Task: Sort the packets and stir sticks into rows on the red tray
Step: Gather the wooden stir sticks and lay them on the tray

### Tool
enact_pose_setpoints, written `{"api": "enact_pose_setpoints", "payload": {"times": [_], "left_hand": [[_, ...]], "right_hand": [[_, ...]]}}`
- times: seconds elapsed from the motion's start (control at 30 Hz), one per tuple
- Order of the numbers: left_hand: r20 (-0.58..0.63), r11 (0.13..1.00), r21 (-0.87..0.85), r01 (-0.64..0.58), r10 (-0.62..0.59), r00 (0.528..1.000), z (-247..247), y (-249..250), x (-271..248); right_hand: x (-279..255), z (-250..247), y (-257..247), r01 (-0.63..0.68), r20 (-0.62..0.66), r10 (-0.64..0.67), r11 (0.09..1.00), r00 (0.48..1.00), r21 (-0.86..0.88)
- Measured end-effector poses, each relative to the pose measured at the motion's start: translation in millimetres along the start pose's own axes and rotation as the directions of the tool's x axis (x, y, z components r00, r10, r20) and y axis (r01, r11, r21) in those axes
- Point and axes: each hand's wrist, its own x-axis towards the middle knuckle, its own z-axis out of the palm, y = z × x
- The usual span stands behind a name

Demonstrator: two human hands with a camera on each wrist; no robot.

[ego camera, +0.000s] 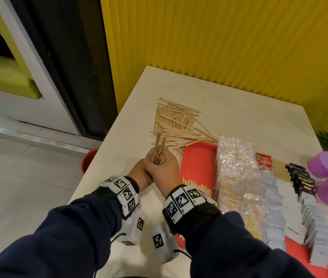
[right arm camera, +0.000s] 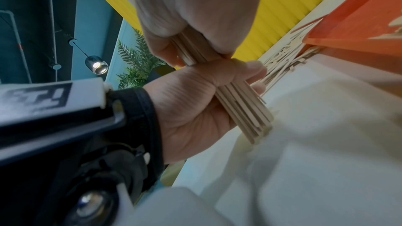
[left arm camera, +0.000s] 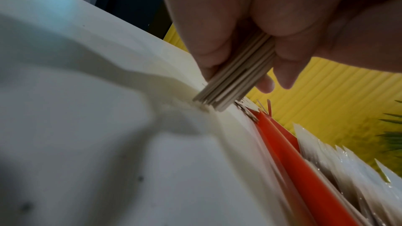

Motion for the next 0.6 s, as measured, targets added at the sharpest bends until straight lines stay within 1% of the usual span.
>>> {"api": "enact_pose_setpoints", "payload": {"times": [0.03, 0.1, 0.13, 0.2, 0.23, 0.33, 0.43, 0.5, 0.6], "left_hand": [[0.008, 0.995, 0.1, -0.018, 0.017, 1.0, -0.2, -1.4, 0.6], [0.025, 0.953, 0.3, -0.048, 0.042, 0.999, -1.8, -3.8, 1.9], [0.052, 0.929, 0.368, -0.04, 0.022, 0.998, 0.2, -5.0, 1.4], [0.081, 0.872, 0.487, -0.059, 0.022, 0.996, -3.8, -9.8, 3.0], [0.093, 0.854, 0.514, -0.078, 0.035, 0.995, -5.2, -12.7, 4.9], [0.061, 0.9, 0.432, -0.062, 0.04, 0.997, -7.0, -12.4, 4.8], [0.074, 0.922, 0.384, -0.054, 0.028, 0.997, -7.9, -11.7, 3.7], [0.098, 0.915, 0.394, -0.084, 0.049, 0.994, -7.5, -11.0, 3.1], [0.082, 0.858, 0.506, -0.088, 0.054, 0.995, -5.6, -6.6, 2.1]], "right_hand": [[0.8, -0.9, 0.0, 0.004, 0.005, -0.004, 1.0, 1.0, -0.01], [2.1, -2.8, 1.5, -0.002, 0.006, 0.002, 1.0, 1.0, -0.022], [2.4, -3.7, 2.4, -0.006, 0.006, 0.006, 1.0, 1.0, -0.022], [2.6, -5.0, 3.5, -0.004, 0.016, 0.004, 1.0, 1.0, -0.007], [2.4, -5.2, 3.8, 0.0, 0.026, 0.0, 1.0, 1.0, -0.001], [3.8, -5.2, 5.6, 0.007, 0.05, -0.006, 1.0, 0.999, -0.009], [4.9, -4.2, 8.2, 0.0, 0.044, 0.0, 1.0, 0.999, -0.001], [5.3, -4.2, 9.1, -0.005, 0.038, 0.005, 1.0, 0.999, 0.006], [6.9, -3.9, 8.0, 0.004, 0.034, -0.003, 0.999, 0.999, -0.044]]}}
